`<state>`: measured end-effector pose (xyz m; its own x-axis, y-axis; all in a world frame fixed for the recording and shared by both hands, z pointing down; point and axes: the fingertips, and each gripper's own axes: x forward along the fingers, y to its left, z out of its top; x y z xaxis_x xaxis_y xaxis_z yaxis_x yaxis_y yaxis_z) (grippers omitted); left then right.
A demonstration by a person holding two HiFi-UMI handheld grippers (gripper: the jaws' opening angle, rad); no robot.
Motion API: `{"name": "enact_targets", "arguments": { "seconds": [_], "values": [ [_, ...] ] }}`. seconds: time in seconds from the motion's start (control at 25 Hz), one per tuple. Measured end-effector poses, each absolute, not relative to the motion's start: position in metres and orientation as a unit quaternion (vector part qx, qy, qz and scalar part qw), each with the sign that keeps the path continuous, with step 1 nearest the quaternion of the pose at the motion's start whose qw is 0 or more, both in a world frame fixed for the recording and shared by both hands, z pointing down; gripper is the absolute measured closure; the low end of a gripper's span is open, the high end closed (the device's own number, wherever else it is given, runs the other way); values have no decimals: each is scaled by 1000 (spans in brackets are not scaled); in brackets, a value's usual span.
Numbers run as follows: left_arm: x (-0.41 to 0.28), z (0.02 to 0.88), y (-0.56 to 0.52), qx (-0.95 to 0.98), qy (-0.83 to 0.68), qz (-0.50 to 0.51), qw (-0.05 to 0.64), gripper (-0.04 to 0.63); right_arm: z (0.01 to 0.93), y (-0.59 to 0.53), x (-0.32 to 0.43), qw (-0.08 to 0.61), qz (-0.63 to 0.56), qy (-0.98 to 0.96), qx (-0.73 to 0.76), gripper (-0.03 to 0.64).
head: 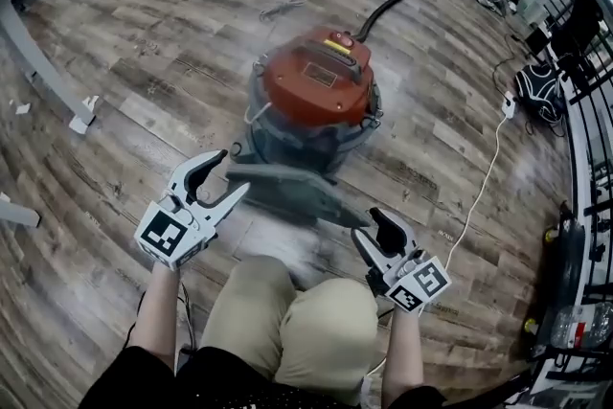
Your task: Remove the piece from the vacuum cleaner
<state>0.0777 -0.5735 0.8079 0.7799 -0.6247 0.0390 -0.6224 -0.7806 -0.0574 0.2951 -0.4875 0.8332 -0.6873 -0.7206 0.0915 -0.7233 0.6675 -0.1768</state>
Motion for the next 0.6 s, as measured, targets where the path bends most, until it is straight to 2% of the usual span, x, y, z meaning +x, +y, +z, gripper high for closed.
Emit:
{"name": "enact_targets", "arguments": {
  "seconds": [0.12, 0.16, 0.2, 0.24, 0.36, 0.52, 0.6],
  "values": [
    [88, 814, -569, -949, 312, -40, 28, 360, 835, -491, 288, 33, 88, -913, 397, 412],
    [89, 815, -567, -949, 311, -42, 29, 414, 834, -491, 287, 41, 82, -913, 398, 539],
    [90, 815, -565, -949, 310, -43, 29, 513, 832, -492, 287, 48, 74, -911, 402, 566],
    [91, 814, -562, -950, 307, -42, 28, 559, 831, -491, 288, 51, 68, -910, 405, 573],
    [90, 814, -548, -952, 303, -29, 24, 574, 829, -480, 282, 46, 64, -916, 393, 580],
    [71, 812, -530, -949, 310, 40, -27, 574, 825, -454, 278, 11, 79, -925, 372, 581],
    [70, 819, -524, -951, 308, 24, -27, 574, 831, -448, 278, 26, 79, -922, 377, 581]
  ]
}}
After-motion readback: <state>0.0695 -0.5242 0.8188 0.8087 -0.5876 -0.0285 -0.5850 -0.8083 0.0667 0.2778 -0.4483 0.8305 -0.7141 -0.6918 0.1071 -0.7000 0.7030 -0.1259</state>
